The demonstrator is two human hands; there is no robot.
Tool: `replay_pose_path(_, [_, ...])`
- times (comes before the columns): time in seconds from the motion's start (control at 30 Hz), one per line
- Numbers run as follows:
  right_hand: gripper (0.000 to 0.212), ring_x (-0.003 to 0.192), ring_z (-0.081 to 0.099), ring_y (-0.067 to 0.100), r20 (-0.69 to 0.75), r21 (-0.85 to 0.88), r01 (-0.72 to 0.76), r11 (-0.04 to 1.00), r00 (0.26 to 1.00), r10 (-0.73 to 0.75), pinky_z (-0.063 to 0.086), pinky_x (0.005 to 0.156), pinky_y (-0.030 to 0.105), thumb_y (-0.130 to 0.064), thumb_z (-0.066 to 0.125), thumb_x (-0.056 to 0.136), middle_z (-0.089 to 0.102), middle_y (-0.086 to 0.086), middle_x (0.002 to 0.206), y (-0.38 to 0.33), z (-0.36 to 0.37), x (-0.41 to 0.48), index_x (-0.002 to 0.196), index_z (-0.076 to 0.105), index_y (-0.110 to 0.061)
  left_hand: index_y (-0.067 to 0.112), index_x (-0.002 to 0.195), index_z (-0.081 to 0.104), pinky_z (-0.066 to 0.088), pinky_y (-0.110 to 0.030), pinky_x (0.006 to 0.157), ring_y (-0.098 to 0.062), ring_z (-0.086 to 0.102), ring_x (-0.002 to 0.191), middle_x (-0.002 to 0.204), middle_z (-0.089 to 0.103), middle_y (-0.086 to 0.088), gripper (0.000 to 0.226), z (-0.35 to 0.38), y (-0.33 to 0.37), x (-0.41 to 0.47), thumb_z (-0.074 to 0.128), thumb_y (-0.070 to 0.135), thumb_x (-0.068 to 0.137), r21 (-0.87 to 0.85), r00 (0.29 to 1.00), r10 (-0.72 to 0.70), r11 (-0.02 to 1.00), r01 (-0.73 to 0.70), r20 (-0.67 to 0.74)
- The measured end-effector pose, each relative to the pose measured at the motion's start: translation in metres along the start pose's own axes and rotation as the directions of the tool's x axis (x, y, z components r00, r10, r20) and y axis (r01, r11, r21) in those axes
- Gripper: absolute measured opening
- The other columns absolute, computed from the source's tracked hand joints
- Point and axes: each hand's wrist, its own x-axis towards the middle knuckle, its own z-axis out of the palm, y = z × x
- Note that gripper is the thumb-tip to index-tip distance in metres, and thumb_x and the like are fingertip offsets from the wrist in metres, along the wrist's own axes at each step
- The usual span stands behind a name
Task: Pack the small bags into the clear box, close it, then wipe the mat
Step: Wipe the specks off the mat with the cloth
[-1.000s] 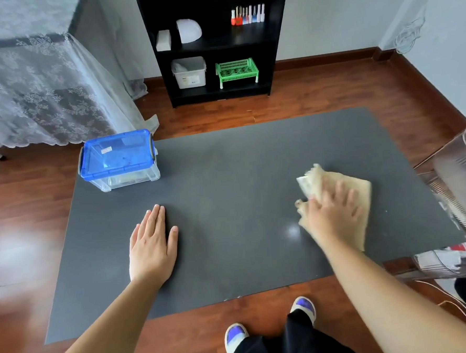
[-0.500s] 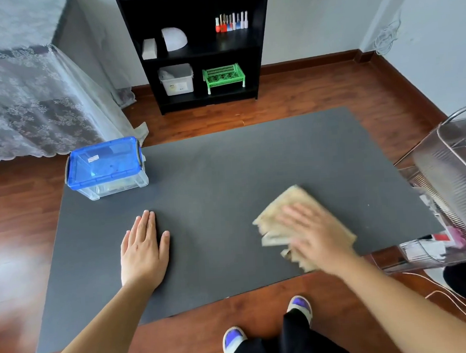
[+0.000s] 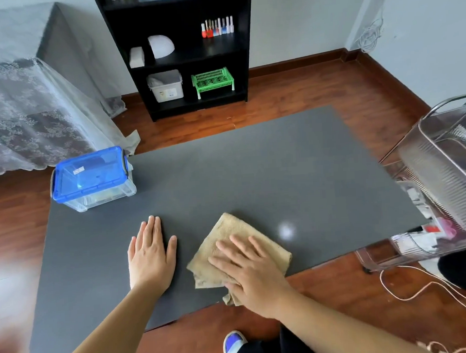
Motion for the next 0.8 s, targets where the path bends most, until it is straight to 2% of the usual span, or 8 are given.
replay_pose_path(0.1, [0.055, 0.143, 0.024, 0.011, 0.041, -0.025, 0.164, 0.986, 0.986, -0.163, 0.009, 0.116, 0.036, -0.042, 0.048, 0.088, 0.031, -0.016, 0.152, 0.054, -0.013, -0.019, 0.141, 0.033, -0.041, 0.013, 0.148, 0.016, 0.005, -0.036, 0.119, -0.016, 0.006, 0.146, 0.158, 0.015, -0.001, 0.060, 0.004, 0.010, 0.000, 0.029, 0.041, 0.097, 0.004, 0.999, 0.037, 0.999, -0.037, 0.007])
replay_pose_path(0.27, [0.053, 0.137, 0.038, 0.027, -0.106, -0.011, -0.347, 0.938, 0.933, 0.344, 0.019, 0.114, 0.038, -0.035, 0.033, 0.087, 0.048, 0.005, 0.144, 0.179, -0.047, -0.076, 0.135, 0.049, -0.021, 0.014, 0.148, 0.016, 0.005, -0.036, 0.118, -0.016, 0.007, 0.146, 0.158, 0.015, -0.001, 0.062, 0.010, 0.021, -0.003, 0.029, 0.044, 0.096, 0.037, 0.996, 0.085, 0.996, -0.085, 0.015])
replay_pose_path(0.37, [0.054, 0.142, 0.027, 0.028, -0.161, 0.067, -0.778, 0.624, 0.609, 0.777, 0.018, 0.116, 0.045, -0.034, 0.030, 0.092, 0.039, 0.009, 0.150, 0.213, -0.057, -0.078, 0.142, 0.040, -0.018, 0.014, 0.148, 0.017, 0.006, -0.036, 0.119, -0.017, 0.008, 0.146, 0.158, 0.016, -0.001, 0.062, 0.010, 0.022, -0.003, 0.030, 0.044, 0.096, 0.044, 0.997, 0.081, 0.996, -0.082, 0.016])
replay_pose_path(0.47, [0.053, 0.144, 0.017, 0.032, -0.113, 0.315, -0.899, 0.305, 0.284, 0.952, 0.013, 0.115, 0.049, -0.030, 0.044, 0.094, 0.025, 0.009, 0.156, 0.176, -0.057, -0.037, 0.145, 0.034, -0.018, 0.013, 0.147, 0.021, 0.008, -0.038, 0.119, -0.019, 0.010, 0.146, 0.157, 0.019, -0.004, 0.061, 0.009, 0.025, -0.001, 0.031, 0.043, 0.096, 0.025, 0.997, 0.076, 0.997, -0.077, 0.018])
replay_pose_path(0.57, [0.056, 0.141, 0.027, 0.034, -0.192, 0.238, -0.774, 0.586, 0.554, 0.810, 0.022, 0.111, 0.050, -0.028, 0.056, 0.086, 0.036, 0.009, 0.152, 0.104, -0.033, -0.011, 0.140, 0.043, -0.022, 0.013, 0.147, 0.023, 0.009, -0.038, 0.118, -0.021, 0.012, 0.145, 0.157, 0.020, -0.005, 0.059, 0.009, 0.034, 0.007, 0.033, 0.042, 0.096, 0.007, 0.994, 0.101, 0.995, -0.101, 0.029])
replay_pose_path(0.67, [0.054, 0.139, 0.035, 0.026, -0.122, 0.062, -0.305, 0.950, 0.943, 0.310, 0.021, 0.112, 0.046, -0.037, 0.048, 0.084, 0.040, -0.005, 0.149, 0.050, -0.016, -0.018, 0.138, 0.042, -0.035, 0.013, 0.147, 0.023, 0.009, -0.037, 0.118, -0.020, 0.012, 0.145, 0.157, 0.019, -0.005, 0.059, 0.010, 0.048, 0.016, 0.031, 0.043, 0.096, -0.003, 0.992, 0.122, 0.992, -0.122, 0.041])
replay_pose_path(0.73, [0.053, 0.141, 0.030, 0.017, -0.004, 0.011, 0.053, 0.999, 0.999, -0.053, 0.015, 0.116, 0.043, -0.038, 0.046, 0.087, 0.037, -0.011, 0.150, 0.067, -0.018, -0.033, 0.139, 0.037, -0.038, 0.014, 0.147, 0.022, 0.008, -0.037, 0.118, -0.019, 0.011, 0.145, 0.157, 0.018, -0.004, 0.060, 0.014, 0.059, 0.020, 0.029, 0.045, 0.096, -0.008, 0.988, 0.146, 0.989, -0.146, 0.053])
replay_pose_path(0.8, [0.054, 0.141, 0.030, 0.013, 0.006, -0.017, 0.107, 0.994, 0.994, -0.107, 0.019, 0.118, 0.040, -0.034, 0.052, 0.087, 0.038, -0.013, 0.149, 0.110, -0.026, -0.049, 0.139, 0.040, -0.035, 0.015, 0.148, 0.020, 0.005, -0.036, 0.118, -0.018, 0.008, 0.146, 0.158, 0.016, -0.003, 0.062, 0.018, 0.071, 0.022, 0.026, 0.047, 0.095, -0.006, 0.981, 0.179, 0.984, -0.179, 0.073])
